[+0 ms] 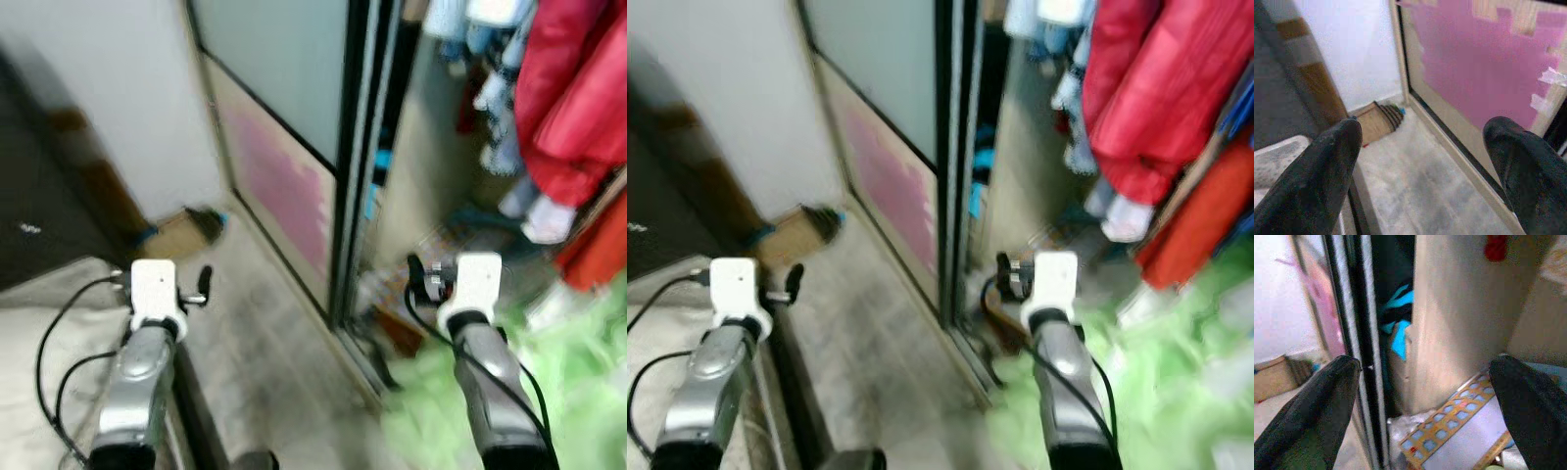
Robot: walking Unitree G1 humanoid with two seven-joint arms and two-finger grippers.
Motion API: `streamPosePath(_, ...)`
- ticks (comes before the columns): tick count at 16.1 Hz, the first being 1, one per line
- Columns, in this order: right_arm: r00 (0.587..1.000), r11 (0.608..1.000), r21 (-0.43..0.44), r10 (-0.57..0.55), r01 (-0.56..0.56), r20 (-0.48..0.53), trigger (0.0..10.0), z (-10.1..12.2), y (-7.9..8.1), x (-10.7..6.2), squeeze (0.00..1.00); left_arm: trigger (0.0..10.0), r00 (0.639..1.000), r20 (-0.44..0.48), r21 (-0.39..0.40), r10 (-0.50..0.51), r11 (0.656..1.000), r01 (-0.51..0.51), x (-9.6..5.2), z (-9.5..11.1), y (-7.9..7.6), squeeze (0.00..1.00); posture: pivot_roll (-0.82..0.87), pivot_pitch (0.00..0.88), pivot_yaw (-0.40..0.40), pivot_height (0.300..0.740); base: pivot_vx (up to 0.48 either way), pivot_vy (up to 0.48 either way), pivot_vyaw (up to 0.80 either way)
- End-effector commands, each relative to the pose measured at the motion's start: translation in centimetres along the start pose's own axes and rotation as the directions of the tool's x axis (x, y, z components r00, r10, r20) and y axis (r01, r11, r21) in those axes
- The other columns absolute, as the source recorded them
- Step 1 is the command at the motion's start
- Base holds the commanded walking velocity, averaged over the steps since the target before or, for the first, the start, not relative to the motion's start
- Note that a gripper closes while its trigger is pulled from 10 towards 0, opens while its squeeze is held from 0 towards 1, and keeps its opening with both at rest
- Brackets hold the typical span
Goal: Clean up the room
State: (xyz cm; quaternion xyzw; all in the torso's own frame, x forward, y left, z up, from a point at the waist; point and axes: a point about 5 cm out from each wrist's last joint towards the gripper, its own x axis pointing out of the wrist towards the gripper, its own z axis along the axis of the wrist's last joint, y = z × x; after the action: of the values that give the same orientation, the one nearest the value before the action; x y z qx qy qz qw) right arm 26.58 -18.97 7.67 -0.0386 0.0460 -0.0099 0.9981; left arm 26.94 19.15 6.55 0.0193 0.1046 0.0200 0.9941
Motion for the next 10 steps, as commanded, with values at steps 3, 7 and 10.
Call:
streamPosePath(3, 1.000, 1.000, -0.005, -0.018, 0.018, 0.003, 10.0, 0.2, -0.6, -0.6, 0.00, 10.0, 1.000, -0.029, -0.005, -0.009, 1.000, 0.009, -0.1, -0.5, 0.2, 0.00, -0.11, 0.000, 0.036, 0.740, 0.000, 0.000, 0.80)
streamPosePath(7, 1.000, 1.000, -0.002, -0.005, 0.005, -0.004, 10.0, 0.2, -0.2, -0.7, 0.00, 10.0, 0.999, -0.032, -0.031, -0.004, 1.000, 0.003, -0.9, -0.9, 0.3, 0.00, -0.09, 0.000, 0.031, 0.740, 0.000, 0.000, 0.80)
streamPosePath(10, 1.000, 1.000, 0.025, 0.010, -0.010, -0.002, 10.0, 0.3, 0.8, -0.4, 0.00, 10.0, 1.000, -0.017, 0.001, -0.014, 1.000, 0.014, -1.0, -0.3, 0.4, 0.00, -0.03, 0.000, 0.031, 0.740, 0.000, 0.000, 0.80)
